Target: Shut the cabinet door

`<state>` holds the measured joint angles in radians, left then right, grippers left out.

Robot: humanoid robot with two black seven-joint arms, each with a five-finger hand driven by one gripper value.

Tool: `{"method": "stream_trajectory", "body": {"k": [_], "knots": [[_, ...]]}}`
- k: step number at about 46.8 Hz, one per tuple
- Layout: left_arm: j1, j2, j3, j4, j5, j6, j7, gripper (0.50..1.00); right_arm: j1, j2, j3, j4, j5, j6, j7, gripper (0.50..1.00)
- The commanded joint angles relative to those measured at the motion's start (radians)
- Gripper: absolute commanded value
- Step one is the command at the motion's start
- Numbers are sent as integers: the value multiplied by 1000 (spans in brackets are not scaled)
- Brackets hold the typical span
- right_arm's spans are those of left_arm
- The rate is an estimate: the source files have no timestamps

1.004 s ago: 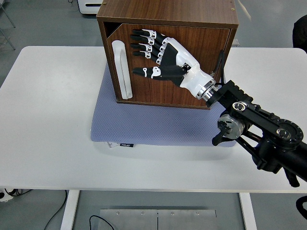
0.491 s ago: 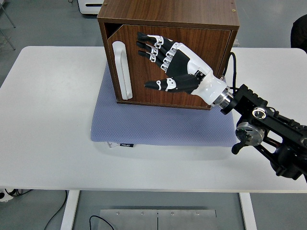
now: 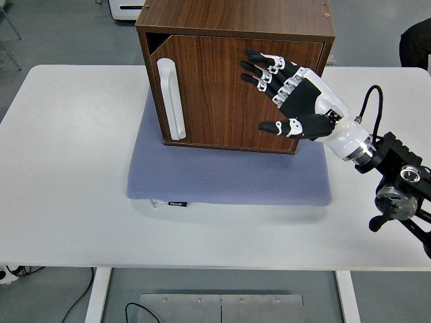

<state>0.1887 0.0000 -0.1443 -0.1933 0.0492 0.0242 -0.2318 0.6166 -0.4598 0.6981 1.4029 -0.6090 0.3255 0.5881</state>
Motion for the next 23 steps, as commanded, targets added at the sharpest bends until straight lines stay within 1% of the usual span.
{"method": "stream_trajectory", "body": {"k": [1,9,13,17,23], "knots": [[-2,0,0,0,0,0,0,1000,-17,-31,7,13,0,20,23,1000],[0,0,0,0,0,0,0,1000,-63,-89,38,31,-1,73,23,1000],[0,0,0,0,0,0,0,1000,-89,-111,64,27,-1,79,23,1000],[0,0,0,0,0,0,0,1000,-136,-114,106,19,-1,79,23,1000],[0,0,0,0,0,0,0,1000,-238,-122,195,8,-1,84,23,1000]]}}
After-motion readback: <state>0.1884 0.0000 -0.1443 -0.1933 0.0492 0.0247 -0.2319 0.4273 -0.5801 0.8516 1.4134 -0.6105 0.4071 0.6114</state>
